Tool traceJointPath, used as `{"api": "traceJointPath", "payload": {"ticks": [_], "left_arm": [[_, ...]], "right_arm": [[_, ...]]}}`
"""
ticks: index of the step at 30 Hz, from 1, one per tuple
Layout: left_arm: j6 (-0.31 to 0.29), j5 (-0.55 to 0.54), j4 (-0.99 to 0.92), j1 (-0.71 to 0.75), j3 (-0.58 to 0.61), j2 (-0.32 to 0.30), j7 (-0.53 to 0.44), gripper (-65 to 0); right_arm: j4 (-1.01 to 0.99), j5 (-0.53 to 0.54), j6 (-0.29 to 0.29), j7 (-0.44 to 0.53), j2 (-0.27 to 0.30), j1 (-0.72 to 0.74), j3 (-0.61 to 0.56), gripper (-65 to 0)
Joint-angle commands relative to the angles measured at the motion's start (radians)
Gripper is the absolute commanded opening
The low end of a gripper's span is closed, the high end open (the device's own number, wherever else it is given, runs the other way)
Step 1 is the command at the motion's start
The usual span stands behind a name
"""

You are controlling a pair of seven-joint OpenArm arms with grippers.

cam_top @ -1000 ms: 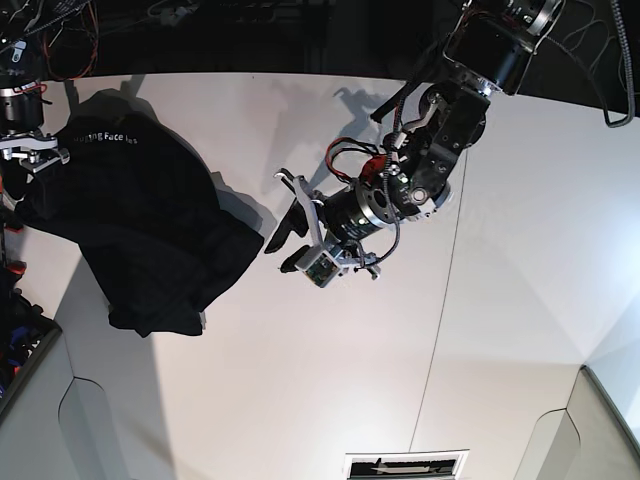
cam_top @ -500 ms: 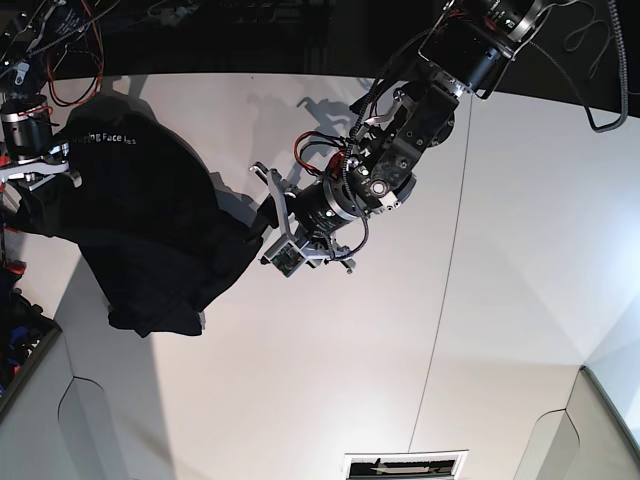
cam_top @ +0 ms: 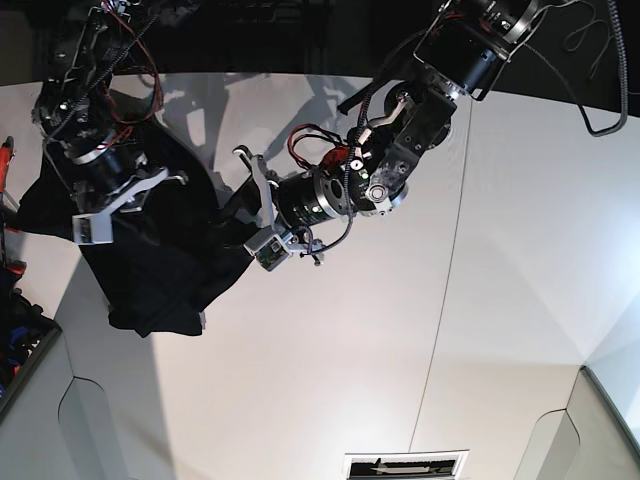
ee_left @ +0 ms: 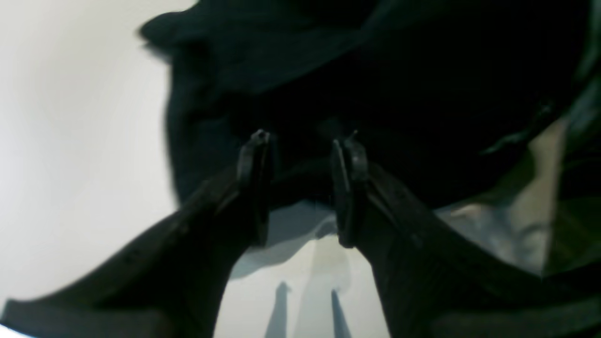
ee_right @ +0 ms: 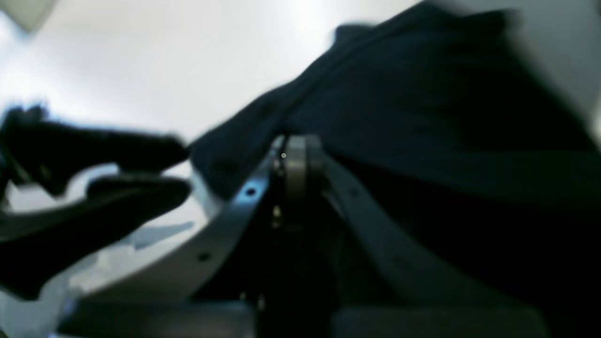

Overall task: Layout the t-shirt on the table in an organized manner, then fold the t-shirt properly
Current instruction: 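Grasp the hanging shirt edge with the left gripper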

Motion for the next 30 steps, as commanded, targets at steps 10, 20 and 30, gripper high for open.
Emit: {"api": "traceJointPath", "payload": {"ticks": [10, 20, 30], "left_arm": [[-0.007, -0.011, -0.092, -0.019, -0.003, 0.027, -0.051, -45.0], [0.042, 0.034, -0.141, -0.024, -0.003, 0.141, -0.059, -45.8], [0.099, 0.106, -0.337, -0.073, -0.003, 0.143, -0.140, -45.8]], "right_arm": [[-0.137, -0.120, -0.033, 0.131, 0.042, 0.013, -0.060, -65.0], [-0.170, -0.055, -0.032, 0.145, 0.083, 0.019, -0.054, -65.0], [-0.145, 0.037, -0.032, 0.143, 0.083, 0.024, -0.053, -65.0]]}}
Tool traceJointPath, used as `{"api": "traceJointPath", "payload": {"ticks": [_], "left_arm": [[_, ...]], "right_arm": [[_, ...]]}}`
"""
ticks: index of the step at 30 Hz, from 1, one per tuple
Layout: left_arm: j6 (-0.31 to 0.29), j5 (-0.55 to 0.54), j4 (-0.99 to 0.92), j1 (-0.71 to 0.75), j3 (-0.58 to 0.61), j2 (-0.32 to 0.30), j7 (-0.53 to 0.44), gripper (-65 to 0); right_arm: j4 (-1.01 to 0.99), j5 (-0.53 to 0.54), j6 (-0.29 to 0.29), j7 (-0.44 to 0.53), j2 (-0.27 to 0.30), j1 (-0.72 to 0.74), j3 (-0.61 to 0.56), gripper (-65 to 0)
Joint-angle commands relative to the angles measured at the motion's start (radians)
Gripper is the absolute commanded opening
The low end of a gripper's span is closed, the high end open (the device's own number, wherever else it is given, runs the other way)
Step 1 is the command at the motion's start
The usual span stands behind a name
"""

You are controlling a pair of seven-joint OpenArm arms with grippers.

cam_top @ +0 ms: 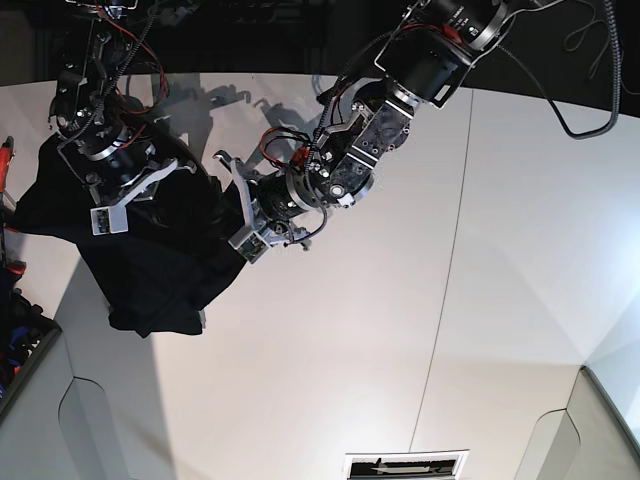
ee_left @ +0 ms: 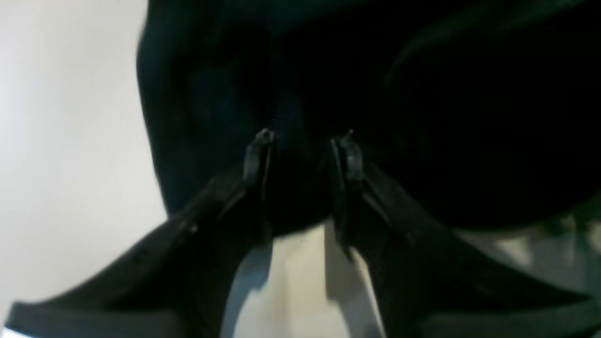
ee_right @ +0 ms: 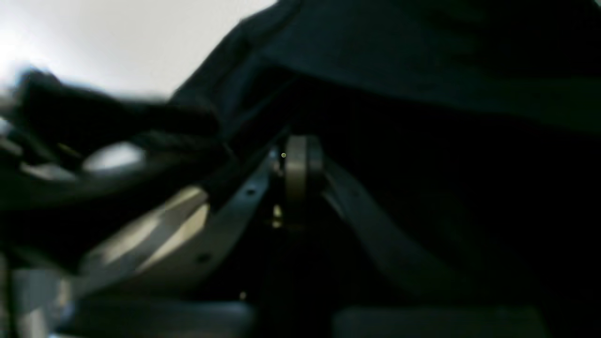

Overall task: Layout the t-shirt on the table in an organized manner, then fold the t-shirt properly
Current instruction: 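Grasp the hanging shirt edge with the left gripper, then lay the shirt flat on the table and release both grippers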

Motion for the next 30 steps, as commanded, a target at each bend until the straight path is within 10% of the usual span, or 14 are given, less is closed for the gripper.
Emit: {"api": "traceJointPath", "payload": {"ticks": [1, 10, 30], "left_arm": [[0.003, 0.004, -0.023, -0.029, 0.000, 0.011, 0.006, -45.9], [0.002, 0.050, -0.122, -0.048, -0.003, -0.037, 0.039, -49.1], [0.003, 0.000, -0.121, -0.045, -0.013, -0.447, 0.057, -49.1]], "right_arm": [[0.033, 0.020, 0.005, 0.024, 0.010, 0.013, 0.005, -65.0], [0.031, -0.089, 0.003, 0.024, 0.027, 0.095, 0.028, -65.0], [-0.251, -0.076, -0.030, 0.081, 0.178, 0.138, 0.209, -65.0]]}}
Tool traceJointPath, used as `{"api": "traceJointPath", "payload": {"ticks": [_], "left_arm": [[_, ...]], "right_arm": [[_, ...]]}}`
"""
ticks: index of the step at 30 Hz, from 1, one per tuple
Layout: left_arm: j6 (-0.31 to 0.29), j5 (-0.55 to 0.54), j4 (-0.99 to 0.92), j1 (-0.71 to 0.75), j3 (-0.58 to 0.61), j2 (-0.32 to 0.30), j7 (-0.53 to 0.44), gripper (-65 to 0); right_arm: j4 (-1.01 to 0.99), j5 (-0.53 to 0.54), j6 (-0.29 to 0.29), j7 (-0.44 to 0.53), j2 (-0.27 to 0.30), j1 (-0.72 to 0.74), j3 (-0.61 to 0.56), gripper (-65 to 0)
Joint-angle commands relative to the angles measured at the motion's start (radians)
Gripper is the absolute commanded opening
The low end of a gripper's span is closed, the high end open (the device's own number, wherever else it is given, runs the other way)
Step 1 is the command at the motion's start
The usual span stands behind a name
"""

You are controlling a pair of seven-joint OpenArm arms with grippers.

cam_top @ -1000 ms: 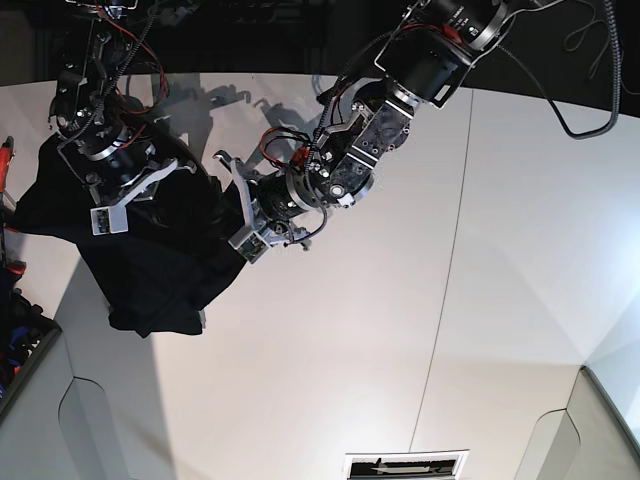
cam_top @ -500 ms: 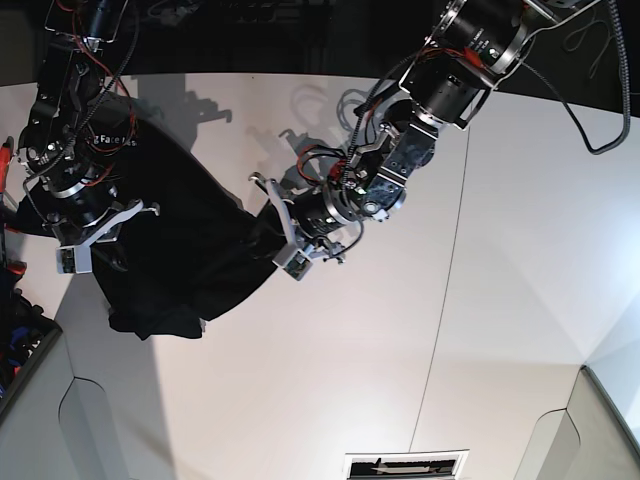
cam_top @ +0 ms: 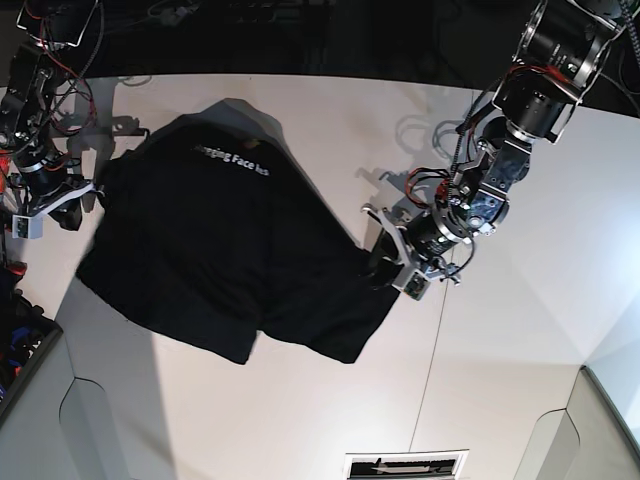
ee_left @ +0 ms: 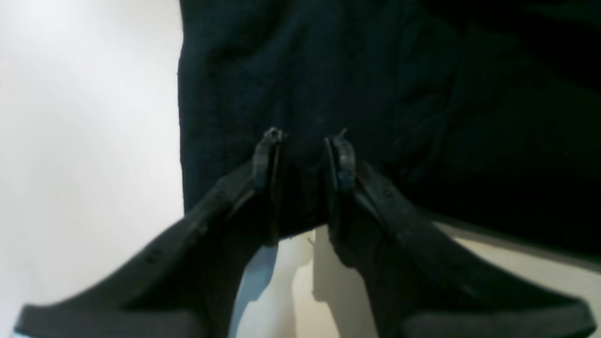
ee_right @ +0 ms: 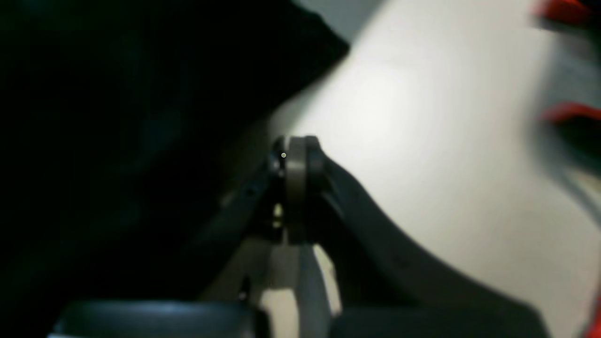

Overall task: Layout the t-shirt on the table in an organized manner, then fold the t-shirt properly
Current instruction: 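Lay the shirt flat on the table and release both grippers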

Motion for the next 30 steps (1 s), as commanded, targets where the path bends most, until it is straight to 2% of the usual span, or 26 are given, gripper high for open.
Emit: {"api": "traceJointPath", "payload": {"ticks": [1, 3, 7, 8, 10, 12, 16, 19, 20, 22, 24, 25, 30], "left_arm": [[0.054, 0.069, -0.029, 0.023, -0.007, -0.046, 0.205, -49.1], [0.054, 0.066, -0.029, 0.023, -0.044, -0.077, 0.211, -49.1], [0.053, 0.042, -0.026, 0.022, -0.172, -0.120, 0.212, -49.1], [0.045, 0.029, -0.015, 0.022, -0.207, -0.127, 0.212, -49.1], [0.002, -0.010, 0.033, 0.022, -0.272, -0.138, 0.238, -48.8], [-0.045, -0.072, 0.111, 0.022, -0.326, -0.143, 0.289, -47.2], [-0.132, -0.226, 0.298, 0.023, -0.385, -0.143, 0.415, -40.9], [-0.134, -0.317, 0.425, 0.023, -0.397, -0.143, 0.526, -40.8], [-0.135, -0.343, 0.463, 0.023, -0.397, -0.143, 0.570, -40.8], [-0.135, -0.392, 0.526, 0.035, -0.397, -0.143, 0.637, -40.8], [-0.135, -0.406, 0.563, 0.063, -0.397, -0.144, 0.660, -40.8], [-0.135, -0.404, 0.570, 0.084, -0.397, -0.144, 0.660, -40.8], [-0.136, -0.405, 0.583, 0.206, -0.407, -0.143, 0.660, -40.8]], "right_arm": [[0.015, 0.016, 0.001, 0.022, 0.017, 0.016, 0.019, -65.0], [0.015, 0.023, 0.000, 0.003, 0.019, 0.016, 0.042, -65.0], [0.015, 0.123, 0.001, -0.044, 0.019, 0.015, 0.067, -65.0], [0.017, 0.157, 0.003, -0.053, 0.019, 0.016, 0.072, -65.0], [0.022, 0.230, 0.042, -0.059, 0.019, 0.016, 0.082, -65.0], [0.032, 0.291, 0.072, -0.068, 0.016, 0.016, 0.082, -65.0], [0.086, 0.376, 0.077, -0.154, -0.016, 0.016, 0.082, -65.0], [0.110, 0.460, 0.089, -0.245, -0.052, 0.016, 0.082, -65.0], [0.111, 0.481, 0.088, -0.263, -0.064, 0.015, 0.082, -61.1], [0.111, 0.487, 0.089, -0.271, -0.091, 0.007, 0.081, -45.0], [0.110, 0.473, 0.089, -0.272, -0.113, -0.005, 0.076, -34.3], [0.110, 0.470, 0.089, -0.271, -0.122, -0.013, 0.066, -31.8], [0.109, 0.442, 0.088, -0.260, -0.143, -0.059, -0.010, -31.4]]}}
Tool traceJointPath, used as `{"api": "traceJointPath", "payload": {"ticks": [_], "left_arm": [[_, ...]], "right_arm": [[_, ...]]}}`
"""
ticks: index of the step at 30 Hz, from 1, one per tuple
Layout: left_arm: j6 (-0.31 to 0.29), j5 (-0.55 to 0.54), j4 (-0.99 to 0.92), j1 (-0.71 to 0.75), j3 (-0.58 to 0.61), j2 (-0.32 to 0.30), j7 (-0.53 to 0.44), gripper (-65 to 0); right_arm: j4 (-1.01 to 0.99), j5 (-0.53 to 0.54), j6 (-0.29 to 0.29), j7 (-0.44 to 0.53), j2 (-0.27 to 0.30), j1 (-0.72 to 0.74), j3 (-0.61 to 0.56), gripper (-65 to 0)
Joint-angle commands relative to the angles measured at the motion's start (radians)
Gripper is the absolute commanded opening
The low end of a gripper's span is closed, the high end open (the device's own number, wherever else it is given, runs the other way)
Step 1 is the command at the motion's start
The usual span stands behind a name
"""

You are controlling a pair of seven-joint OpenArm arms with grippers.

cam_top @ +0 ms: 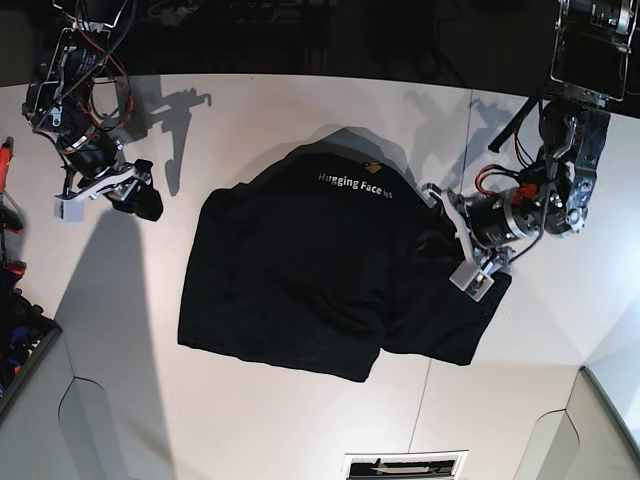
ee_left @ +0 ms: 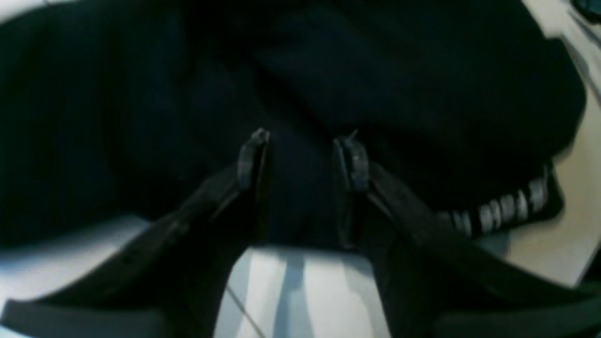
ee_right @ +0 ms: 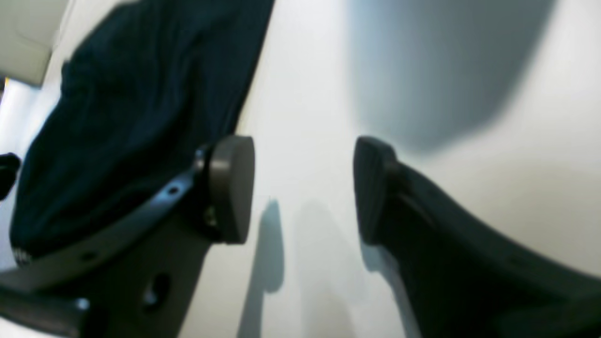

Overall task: Layout the t-shirt on the table in an organized manner, then fold the t-shirt properly
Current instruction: 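Lay the shirt flat on the table and release both grippers, then grasp the collar edge of the shirt with both grippers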

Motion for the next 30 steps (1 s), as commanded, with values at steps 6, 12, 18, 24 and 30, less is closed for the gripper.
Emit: {"api": "traceJointPath", "payload": {"ticks": [6, 12, 18, 24, 30], "left_arm": [[-0.029, -0.061, 0.152, 0.166, -0.141, -0.011, -0.023, -40.9], [-0.034, -0.074, 0.198, 0.311, -0.213, -0.011, -0.018, -40.9], [-0.036, -0.055, 0.198, 0.373, -0.211, 0.026, -0.035, -40.9], [-0.036, 0.037, 0.197, 0.369, -0.203, 0.113, -0.100, -40.9], [-0.031, 0.125, 0.157, 0.314, -0.098, 0.155, -0.158, -40.9]], "right_arm": [[0.013, 0.014, 0.011, 0.033, 0.006, -0.005, -0.124, -31.4], [0.013, -0.034, 0.011, 0.051, -0.043, -0.005, -0.217, -31.4], [0.013, -0.019, 0.011, 0.040, -0.086, -0.008, -0.293, -31.4], [0.045, 0.027, 0.012, 0.015, -0.130, -0.034, -0.299, -31.6], [0.190, 0.033, 0.015, -0.050, -0.129, -0.072, -0.303, -31.6]]}}
